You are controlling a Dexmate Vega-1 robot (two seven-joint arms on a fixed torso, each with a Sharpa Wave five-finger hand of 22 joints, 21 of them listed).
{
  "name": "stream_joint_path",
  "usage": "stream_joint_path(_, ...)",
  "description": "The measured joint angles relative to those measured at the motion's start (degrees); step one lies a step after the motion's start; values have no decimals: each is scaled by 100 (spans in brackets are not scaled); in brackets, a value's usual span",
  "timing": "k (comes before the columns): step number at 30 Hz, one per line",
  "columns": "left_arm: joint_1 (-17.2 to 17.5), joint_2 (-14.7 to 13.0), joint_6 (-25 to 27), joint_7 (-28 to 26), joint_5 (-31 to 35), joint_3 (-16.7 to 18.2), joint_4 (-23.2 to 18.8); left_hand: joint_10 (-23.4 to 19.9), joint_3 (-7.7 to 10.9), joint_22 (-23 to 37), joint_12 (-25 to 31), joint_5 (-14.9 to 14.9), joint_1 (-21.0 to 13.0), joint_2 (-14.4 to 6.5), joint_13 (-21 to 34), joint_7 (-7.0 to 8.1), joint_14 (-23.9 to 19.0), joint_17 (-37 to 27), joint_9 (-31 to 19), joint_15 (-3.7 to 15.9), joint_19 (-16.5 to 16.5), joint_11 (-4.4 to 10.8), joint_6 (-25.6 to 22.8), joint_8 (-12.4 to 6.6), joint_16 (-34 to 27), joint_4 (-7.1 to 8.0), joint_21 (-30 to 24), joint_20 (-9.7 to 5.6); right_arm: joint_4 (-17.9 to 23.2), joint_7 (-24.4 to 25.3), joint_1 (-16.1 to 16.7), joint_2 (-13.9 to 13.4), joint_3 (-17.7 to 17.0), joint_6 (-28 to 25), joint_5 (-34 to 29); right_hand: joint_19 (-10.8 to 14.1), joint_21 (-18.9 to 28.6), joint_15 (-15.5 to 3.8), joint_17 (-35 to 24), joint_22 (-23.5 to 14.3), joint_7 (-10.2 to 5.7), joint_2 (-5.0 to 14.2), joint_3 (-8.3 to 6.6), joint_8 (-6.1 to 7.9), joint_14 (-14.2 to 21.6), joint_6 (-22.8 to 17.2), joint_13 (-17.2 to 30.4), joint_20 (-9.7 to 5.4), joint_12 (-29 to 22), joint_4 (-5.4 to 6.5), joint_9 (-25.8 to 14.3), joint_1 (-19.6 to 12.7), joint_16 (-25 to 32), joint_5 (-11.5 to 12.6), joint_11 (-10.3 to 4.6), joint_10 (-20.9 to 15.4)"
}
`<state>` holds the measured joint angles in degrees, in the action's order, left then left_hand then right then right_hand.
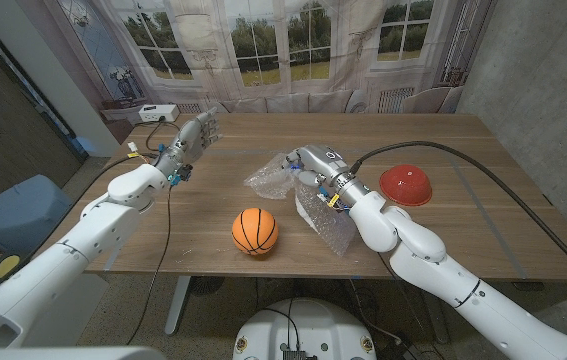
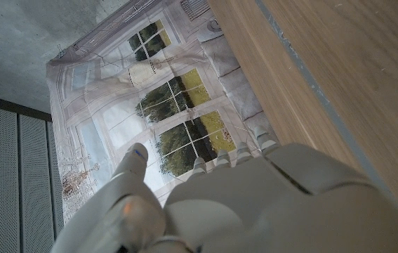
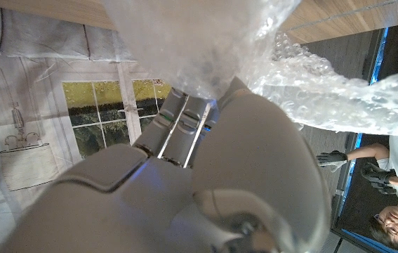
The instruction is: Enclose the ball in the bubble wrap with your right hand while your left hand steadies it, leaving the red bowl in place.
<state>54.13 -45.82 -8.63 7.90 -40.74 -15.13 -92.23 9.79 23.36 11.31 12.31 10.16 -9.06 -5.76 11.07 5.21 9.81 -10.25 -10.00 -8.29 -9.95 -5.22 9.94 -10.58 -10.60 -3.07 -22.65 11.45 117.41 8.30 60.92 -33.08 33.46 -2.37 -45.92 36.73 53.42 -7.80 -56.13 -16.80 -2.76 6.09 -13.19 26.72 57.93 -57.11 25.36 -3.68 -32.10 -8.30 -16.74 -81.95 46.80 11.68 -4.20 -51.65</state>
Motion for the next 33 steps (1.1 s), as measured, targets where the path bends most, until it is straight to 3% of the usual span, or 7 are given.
stream_joint_path(15, -36, -334, 404, -22, 20, 56, -422, 0, 0, 5, 0, -1, 30, 31, 0, 0, 0, 0, 0, 0, 0, 0, 0, 0, 0, 0, 47, 0, 372, 336, 608, 218, 43, -111, -738, -43, 214, -18, -159, 32, -31, 18, 24, 23, 65, -32, 0, 44, -14, 23, 37, 18, -32, 0, -9, -9)
stream_joint_path(19, -10, -429, 523, -57, -3, 108, -511, 0, 0, 31, 0, -1, 30, 30, -1, 0, 0, 0, 0, 0, 0, 0, 0, 0, 0, 0, 47, 0, 377, 353, 692, 354, 116, -157, -811, -74, 253, -32, -181, 55, -63, 23, 24, 23, 96, -63, 0, 13, -14, 23, 53, 24, -51, 13, -9, -9)
stream_joint_path(33, -158, -646, 876, -62, -18, 155, -542, 0, -24, 31, -25, -3, 84, 24, -1, 0, 0, 0, 0, 0, 0, 0, 0, 22, 0, 24, 47, 0, 153, 295, 791, 874, 508, -668, -1213, -173, 408, -40, -194, 111, -31, 43, 24, 23, 146, -94, 0, 155, 24, 23, 101, 94, -178, 25, -10, -10)
